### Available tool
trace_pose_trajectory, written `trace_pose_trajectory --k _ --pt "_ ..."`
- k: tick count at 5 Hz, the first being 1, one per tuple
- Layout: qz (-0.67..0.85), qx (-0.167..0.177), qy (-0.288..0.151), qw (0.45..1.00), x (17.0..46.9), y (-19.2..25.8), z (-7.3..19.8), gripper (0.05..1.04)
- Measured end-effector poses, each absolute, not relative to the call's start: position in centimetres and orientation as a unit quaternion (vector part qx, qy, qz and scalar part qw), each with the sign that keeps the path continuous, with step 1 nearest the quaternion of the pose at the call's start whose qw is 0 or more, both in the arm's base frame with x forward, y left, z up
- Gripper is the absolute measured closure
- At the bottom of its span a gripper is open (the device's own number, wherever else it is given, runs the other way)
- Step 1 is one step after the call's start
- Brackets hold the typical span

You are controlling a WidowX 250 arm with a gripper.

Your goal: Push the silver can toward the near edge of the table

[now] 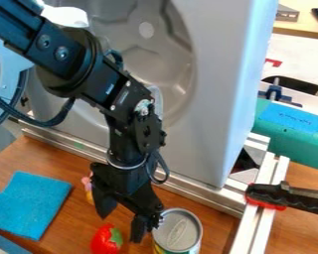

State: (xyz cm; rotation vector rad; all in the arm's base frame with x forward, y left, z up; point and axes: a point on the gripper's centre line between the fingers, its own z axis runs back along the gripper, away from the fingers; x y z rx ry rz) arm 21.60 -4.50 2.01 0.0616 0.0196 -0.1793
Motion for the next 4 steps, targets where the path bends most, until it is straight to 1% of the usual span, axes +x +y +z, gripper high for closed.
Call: trace_pose_trajectory --k 1,2,3,4 --pt "-0.088 0.032 0.016 0.996 21.4 -4.5 1.7 0.082" --pt "-0.071 0.027 -0.033 0.997 23.0 -5.1 1.8 0.082" --pt "-0.082 0.005 -0.100 0.992 25.9 -7.7 3.3 0.083" --pt "-0.019 -0.007 -0.154 0.988 27.7 -9.1 3.8 0.083"
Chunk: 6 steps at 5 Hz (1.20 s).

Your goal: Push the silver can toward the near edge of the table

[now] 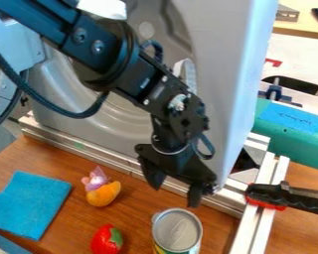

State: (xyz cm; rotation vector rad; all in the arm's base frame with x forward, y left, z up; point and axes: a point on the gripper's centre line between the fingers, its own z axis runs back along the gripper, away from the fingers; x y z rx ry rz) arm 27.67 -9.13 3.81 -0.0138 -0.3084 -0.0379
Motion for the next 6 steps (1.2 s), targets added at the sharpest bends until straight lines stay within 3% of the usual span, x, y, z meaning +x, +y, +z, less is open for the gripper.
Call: trace_pose_trajectory --k 1,2,4,6 --pt "0.045 -0.019 -0.156 0.987 28.6 -9.6 3.0 0.082" --pt "0.100 -0.008 -0.154 0.983 29.3 -9.8 1.9 0.082" --pt "0.067 0.014 -0.117 0.991 30.1 -10.2 -1.2 0.083" --pt "0.030 0.030 -0.114 0.993 30.5 -10.0 -2.4 0.082"
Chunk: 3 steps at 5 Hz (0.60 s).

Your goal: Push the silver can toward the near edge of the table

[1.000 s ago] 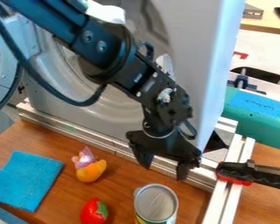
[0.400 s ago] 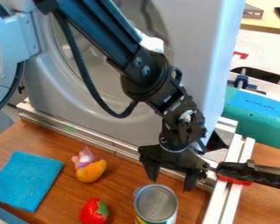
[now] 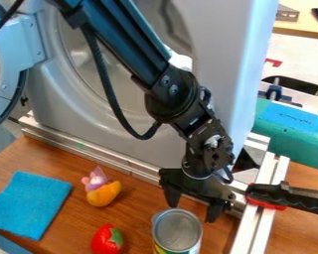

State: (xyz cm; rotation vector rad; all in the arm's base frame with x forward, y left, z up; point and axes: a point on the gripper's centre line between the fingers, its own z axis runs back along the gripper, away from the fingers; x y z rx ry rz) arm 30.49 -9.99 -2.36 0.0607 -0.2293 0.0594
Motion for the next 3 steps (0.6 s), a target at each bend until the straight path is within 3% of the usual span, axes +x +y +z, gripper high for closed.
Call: trace_pose_trajectory --k 1,3 --pt "0.027 0.037 -0.094 0.994 29.9 -9.9 -3.3 0.082" --pt "0.039 0.012 -0.057 0.998 27.1 -11.9 -4.7 0.082"
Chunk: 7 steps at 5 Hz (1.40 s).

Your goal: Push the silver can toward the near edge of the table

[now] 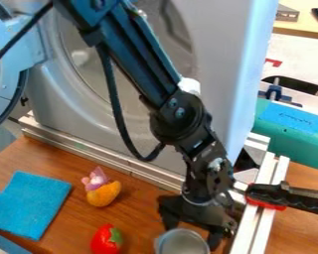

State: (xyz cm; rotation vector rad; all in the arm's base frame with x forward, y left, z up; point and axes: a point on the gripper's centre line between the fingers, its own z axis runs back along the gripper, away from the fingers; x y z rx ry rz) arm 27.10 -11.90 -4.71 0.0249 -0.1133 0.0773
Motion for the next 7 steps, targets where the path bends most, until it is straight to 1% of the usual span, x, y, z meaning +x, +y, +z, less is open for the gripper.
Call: trace_pose_trajectory --k 1,2,3,4,5,6,7 --pt "0.054 0.002 -0.042 0.998 26.3 -12.5 -5.2 0.083" --pt "0.062 -0.004 -0.036 0.997 26.1 -12.6 -5.3 0.082" --pt "0.056 0.004 -0.029 0.998 25.8 -12.3 -5.3 0.083" --pt "0.062 0.019 -0.038 0.997 25.9 -11.5 -4.4 0.083" --pt "0.081 0.024 -0.037 0.996 26.2 -10.1 -3.9 0.083" --pt "0.090 0.014 -0.037 0.995 26.6 -8.9 -3.4 0.082" --pt "0.065 0.008 -0.046 0.997 27.1 -8.3 -2.6 0.083"
